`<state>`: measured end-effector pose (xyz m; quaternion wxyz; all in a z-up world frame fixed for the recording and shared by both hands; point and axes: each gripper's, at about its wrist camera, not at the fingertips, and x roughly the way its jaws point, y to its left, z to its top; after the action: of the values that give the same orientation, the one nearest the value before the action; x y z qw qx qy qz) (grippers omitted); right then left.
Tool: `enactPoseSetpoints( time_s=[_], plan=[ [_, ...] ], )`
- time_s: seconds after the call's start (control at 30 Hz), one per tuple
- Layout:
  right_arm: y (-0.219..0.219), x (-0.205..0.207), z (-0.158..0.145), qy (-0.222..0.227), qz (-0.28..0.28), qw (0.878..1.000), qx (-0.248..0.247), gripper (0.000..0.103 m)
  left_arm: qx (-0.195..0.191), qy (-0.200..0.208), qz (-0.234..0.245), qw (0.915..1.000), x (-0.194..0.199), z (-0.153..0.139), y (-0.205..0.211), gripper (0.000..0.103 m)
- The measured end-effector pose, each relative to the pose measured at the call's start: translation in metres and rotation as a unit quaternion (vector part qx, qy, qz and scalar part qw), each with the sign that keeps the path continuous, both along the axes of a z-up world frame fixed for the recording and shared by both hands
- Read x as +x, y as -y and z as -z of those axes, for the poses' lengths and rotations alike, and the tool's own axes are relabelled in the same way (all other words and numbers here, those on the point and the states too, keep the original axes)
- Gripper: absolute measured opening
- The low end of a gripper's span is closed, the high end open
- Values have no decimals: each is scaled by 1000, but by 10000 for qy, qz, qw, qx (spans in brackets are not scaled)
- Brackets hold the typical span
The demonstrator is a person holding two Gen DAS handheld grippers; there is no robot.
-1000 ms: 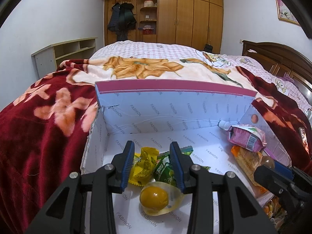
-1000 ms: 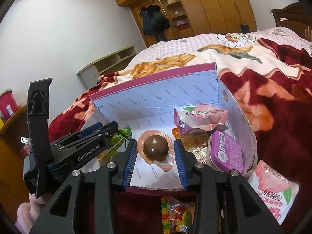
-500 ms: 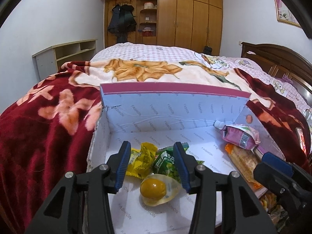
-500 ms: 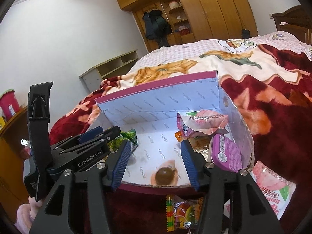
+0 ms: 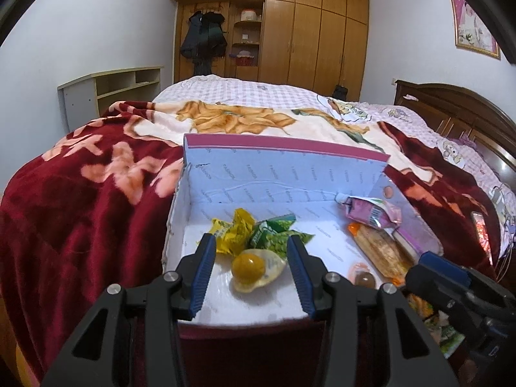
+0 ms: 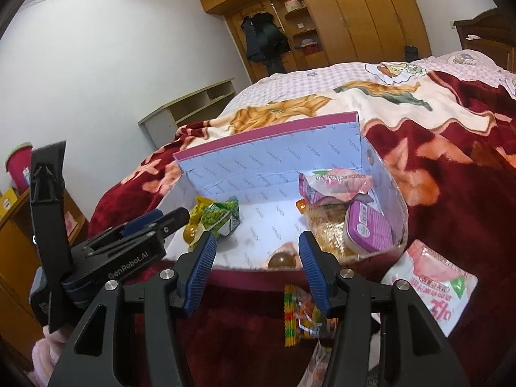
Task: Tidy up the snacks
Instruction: 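Withdraw both tools from the box toward the remaining snacks on the blanket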
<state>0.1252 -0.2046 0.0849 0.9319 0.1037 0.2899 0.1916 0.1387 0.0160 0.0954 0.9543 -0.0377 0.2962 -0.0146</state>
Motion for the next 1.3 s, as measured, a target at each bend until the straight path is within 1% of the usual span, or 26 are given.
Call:
enactPoseSetpoints(
  time_s=[0.3, 0.77, 1.17, 1.3],
  plan=[
    [10, -23, 4, -27, -45, 10000, -84, 55, -296, -34, 76, 9995, -29, -2, 7, 48],
    [26, -50, 10, -104, -102, 9996, -251, 55, -481, -213, 347, 9980, -62, 4, 30, 48],
    [43, -62, 18, -196, -85, 9993, -310, 55, -526, -449, 500, 9964, -72, 15, 49, 48],
    [48, -64, 19, -214, -56, 9992, -339, 55, -483, -506, 561, 9960, -74, 20, 57, 48]
  ],
)
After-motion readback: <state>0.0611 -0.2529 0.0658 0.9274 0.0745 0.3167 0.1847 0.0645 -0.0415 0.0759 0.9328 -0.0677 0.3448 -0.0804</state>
